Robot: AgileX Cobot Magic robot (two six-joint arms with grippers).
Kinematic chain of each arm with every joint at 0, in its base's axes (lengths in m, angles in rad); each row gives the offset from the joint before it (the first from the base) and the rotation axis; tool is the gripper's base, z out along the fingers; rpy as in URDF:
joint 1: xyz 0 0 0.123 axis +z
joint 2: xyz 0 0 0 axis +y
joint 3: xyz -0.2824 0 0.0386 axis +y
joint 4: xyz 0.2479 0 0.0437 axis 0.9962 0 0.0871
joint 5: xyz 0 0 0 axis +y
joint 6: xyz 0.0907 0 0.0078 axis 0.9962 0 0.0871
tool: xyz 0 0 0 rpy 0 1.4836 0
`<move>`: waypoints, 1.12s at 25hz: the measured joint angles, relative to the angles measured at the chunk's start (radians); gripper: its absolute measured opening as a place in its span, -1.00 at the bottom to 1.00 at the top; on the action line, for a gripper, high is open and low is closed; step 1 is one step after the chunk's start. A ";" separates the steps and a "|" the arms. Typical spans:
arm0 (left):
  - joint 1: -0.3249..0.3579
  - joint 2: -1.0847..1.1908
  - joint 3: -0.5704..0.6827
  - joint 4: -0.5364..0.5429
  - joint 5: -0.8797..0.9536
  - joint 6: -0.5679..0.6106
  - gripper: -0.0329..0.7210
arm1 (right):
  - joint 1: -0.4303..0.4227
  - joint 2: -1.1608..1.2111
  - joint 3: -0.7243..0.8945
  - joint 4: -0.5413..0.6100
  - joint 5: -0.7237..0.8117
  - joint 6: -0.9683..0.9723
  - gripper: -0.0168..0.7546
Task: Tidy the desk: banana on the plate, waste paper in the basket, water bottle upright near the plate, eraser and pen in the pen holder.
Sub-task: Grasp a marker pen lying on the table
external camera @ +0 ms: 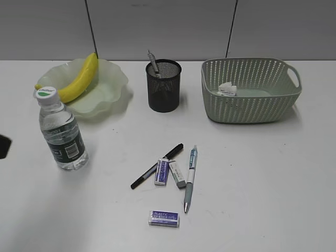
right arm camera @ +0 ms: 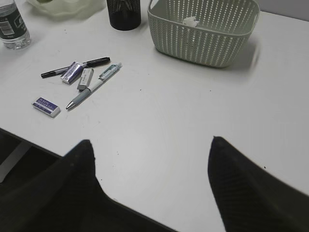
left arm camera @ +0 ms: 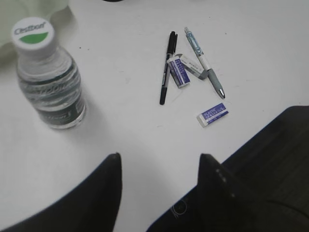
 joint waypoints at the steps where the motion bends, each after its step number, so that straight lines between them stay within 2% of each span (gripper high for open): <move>1: -0.022 0.066 -0.020 -0.006 -0.022 0.012 0.10 | 0.000 0.000 0.000 0.000 0.000 0.000 0.53; 4: -0.130 0.224 -0.110 0.006 -0.080 0.024 0.10 | 0.000 0.000 0.000 0.000 0.000 -0.001 0.53; 7: -0.275 0.372 -0.196 0.090 -0.160 0.025 0.10 | 0.000 0.000 0.000 0.000 0.000 -0.002 0.53; 11: -0.408 0.589 -0.304 0.257 -0.205 -0.107 0.10 | 0.000 0.000 0.000 0.000 0.000 -0.002 0.53; 14: -0.444 0.754 -0.390 0.357 -0.177 -0.237 0.11 | 0.000 0.000 0.000 0.000 0.000 -0.002 0.53; 16: -0.456 0.853 -0.447 0.382 -0.153 -0.273 0.12 | 0.000 0.000 0.000 0.000 0.000 -0.003 0.53; 22: -0.499 1.025 -0.575 0.451 -0.117 -0.289 0.19 | 0.000 0.000 0.002 0.000 0.000 -0.003 0.53; 28: -0.521 1.129 -0.593 0.503 -0.069 -0.291 0.30 | 0.000 0.000 0.002 -0.005 0.000 -0.003 0.53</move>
